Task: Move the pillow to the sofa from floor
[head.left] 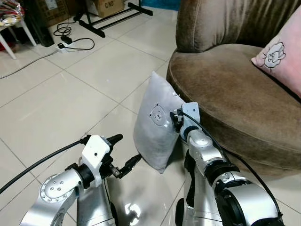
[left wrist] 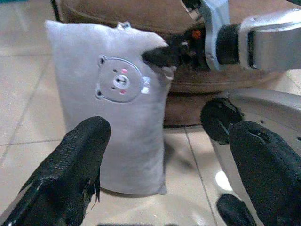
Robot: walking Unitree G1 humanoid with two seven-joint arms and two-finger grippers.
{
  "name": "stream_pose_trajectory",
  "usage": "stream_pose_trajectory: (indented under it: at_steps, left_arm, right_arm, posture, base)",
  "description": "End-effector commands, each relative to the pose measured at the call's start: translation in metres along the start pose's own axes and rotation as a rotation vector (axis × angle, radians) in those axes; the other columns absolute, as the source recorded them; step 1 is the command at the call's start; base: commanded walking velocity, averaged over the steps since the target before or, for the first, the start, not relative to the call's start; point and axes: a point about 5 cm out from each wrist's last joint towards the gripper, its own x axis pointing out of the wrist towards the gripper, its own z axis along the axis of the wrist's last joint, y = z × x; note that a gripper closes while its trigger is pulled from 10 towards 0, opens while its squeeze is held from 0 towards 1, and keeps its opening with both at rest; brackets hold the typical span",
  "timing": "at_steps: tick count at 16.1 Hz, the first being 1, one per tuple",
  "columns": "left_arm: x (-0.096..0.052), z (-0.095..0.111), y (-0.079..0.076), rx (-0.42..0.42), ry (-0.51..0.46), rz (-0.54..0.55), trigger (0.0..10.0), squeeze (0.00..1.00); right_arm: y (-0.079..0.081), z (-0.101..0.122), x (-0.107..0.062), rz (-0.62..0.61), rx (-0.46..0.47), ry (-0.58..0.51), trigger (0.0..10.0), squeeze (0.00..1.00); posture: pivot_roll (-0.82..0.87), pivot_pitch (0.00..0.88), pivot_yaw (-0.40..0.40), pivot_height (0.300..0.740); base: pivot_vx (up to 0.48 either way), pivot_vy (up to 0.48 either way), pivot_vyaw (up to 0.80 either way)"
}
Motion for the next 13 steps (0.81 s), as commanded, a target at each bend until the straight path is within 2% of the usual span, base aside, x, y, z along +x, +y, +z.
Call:
stream_pose_trajectory:
  at_steps: [1,13]
  left_arm:
    - [-0.0009,0.0006,-0.0044,-0.001,0.008,-0.030,10.0,0.00]
    - [-0.0025,-0.0008,-0.0065,-0.003,0.030,-0.048,10.0,0.00]
  right_arm:
    - [0.0037,-0.0019,0.0000,0.019,0.001,0.010,0.0,0.00]
    - [0.0072,-0.0064,-0.0010,0.041,-0.028,0.019,0.0,0.00]
  posture:
    - [0.05,0.137,-0.005,0.395]
    - [0.05,0.119,-0.009,0.395]
  base:
    - [0.000,0.000,0.00]
    - [0.000,0.000,0.00]
